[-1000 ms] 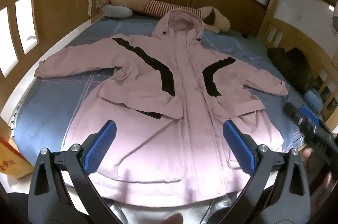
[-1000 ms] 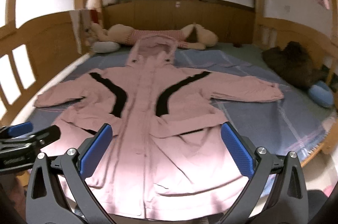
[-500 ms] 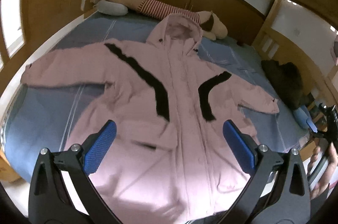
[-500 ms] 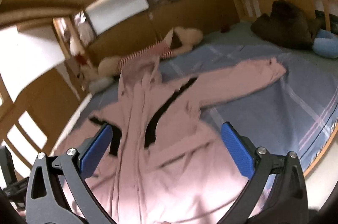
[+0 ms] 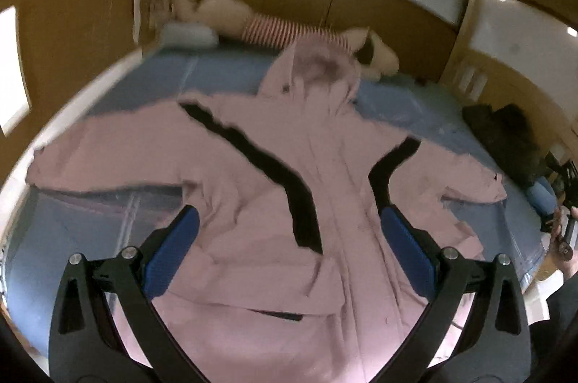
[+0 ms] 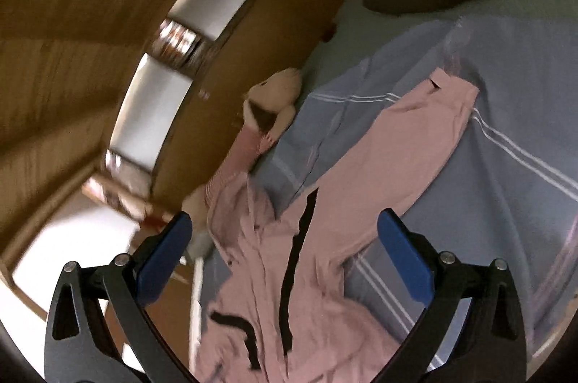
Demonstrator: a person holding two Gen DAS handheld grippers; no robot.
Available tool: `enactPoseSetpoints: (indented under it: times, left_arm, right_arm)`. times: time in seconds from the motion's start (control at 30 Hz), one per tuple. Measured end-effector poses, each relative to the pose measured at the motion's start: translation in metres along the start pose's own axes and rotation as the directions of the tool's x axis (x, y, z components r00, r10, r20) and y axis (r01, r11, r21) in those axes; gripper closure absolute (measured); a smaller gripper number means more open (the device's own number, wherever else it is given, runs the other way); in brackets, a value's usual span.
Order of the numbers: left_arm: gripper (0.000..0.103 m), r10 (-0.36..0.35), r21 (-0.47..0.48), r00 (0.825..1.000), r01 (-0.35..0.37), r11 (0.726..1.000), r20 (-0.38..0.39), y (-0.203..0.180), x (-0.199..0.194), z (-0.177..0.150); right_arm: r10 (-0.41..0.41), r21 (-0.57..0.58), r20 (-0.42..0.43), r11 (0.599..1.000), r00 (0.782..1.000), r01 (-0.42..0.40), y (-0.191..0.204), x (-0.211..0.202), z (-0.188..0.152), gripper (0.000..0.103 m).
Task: Fold large clothes
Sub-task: 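Move the right gripper down to the cuff of the nearest jacket sleeve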
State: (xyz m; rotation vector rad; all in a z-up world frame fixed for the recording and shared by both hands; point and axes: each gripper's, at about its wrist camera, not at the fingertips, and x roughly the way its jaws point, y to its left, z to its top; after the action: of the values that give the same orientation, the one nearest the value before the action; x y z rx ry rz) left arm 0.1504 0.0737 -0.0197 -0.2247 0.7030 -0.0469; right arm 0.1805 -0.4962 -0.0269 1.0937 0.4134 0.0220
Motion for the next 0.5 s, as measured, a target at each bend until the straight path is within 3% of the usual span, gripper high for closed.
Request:
enactPoseSetpoints:
  times: [0.1, 0.2, 0.4, 0.5]
  left_arm:
    - [0.002, 0.019, 0.002, 1.000, -0.019, 1.000, -0.001, 0.001, 0.006, 0.000]
    - [0.002, 0.019, -0.011, 1.000, -0.020, 1.000, -0.017, 0.002, 0.015, 0.001]
    - [0.002, 0.031, -0.029, 0.997, -0.033, 0.999, -0.077, -0.003, 0.031, 0.005]
    - [0.002, -0.016, -0.055, 0.995, 0.011, 0.998, -0.099, -0.004, 0.037, 0.006]
  right_arm:
    - [-0.047, 0.103, -0.005, 0.994, 0.999, 0.048, -0.038, 0.009, -0.001, 0.001]
    - [0.007, 0.209, -0.031, 0.978, 0.999, -0.001, -0.063, 0.019, 0.005, 0.001]
    - [-0.123, 0.203, -0.068, 0.970, 0.990, 0.134, -0.088, 0.042, 0.016, 0.001]
    - [-0.187, 0.192, -0.090, 0.960, 0.978, 0.202, -0.098, 0.061, 0.020, 0.001]
